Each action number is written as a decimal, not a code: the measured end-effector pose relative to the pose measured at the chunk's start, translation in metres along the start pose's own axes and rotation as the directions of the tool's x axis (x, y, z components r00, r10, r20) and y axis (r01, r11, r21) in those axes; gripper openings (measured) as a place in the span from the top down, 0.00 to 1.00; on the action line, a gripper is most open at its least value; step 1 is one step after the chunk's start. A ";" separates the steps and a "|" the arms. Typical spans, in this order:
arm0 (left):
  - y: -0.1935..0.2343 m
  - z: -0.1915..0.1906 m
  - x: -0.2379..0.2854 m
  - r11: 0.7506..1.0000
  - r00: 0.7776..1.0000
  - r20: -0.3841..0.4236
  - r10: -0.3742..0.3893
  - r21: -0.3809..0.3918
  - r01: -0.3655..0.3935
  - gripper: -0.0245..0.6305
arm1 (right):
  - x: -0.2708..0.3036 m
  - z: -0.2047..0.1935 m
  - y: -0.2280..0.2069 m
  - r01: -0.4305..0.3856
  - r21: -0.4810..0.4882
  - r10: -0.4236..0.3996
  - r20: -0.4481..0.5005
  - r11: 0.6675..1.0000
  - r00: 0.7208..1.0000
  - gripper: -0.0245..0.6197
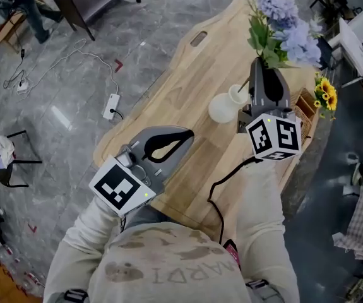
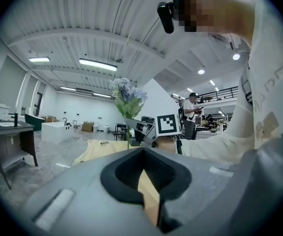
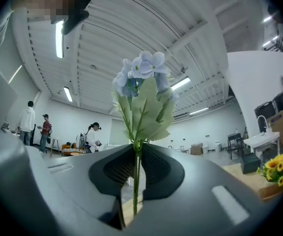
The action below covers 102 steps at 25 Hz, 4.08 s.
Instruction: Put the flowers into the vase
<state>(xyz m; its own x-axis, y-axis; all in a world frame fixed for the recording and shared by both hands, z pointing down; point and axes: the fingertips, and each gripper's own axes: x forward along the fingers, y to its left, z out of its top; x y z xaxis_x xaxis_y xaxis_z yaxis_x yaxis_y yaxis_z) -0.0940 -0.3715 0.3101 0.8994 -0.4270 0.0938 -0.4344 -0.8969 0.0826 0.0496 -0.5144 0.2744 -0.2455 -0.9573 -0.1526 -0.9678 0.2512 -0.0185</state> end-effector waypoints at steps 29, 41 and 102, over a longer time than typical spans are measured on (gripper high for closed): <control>0.002 -0.016 0.004 0.999 1.000 -0.028 0.010 -0.046 -0.012 0.96 | -0.039 -0.137 0.002 -0.017 -0.087 -0.017 -0.383 0.996 0.923 0.75; -0.003 -0.016 0.002 0.999 0.999 -0.033 0.007 -0.046 -0.009 0.96 | -0.059 -0.142 0.003 0.000 -0.072 -0.035 -0.495 0.997 0.868 0.64; -0.133 0.023 -0.050 0.981 0.982 0.061 -0.178 0.084 0.172 0.96 | -0.260 0.033 0.175 -0.124 0.014 0.125 -0.208 0.992 0.970 0.92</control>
<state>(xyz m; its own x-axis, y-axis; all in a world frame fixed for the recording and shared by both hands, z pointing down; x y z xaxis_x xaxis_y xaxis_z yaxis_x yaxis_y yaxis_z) -0.0803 -0.2338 0.2720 0.9635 -0.2670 0.0171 -0.2672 -0.9635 0.0136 -0.0540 -0.2172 0.2786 -0.3704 -0.9273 0.0550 -0.9289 0.3702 -0.0132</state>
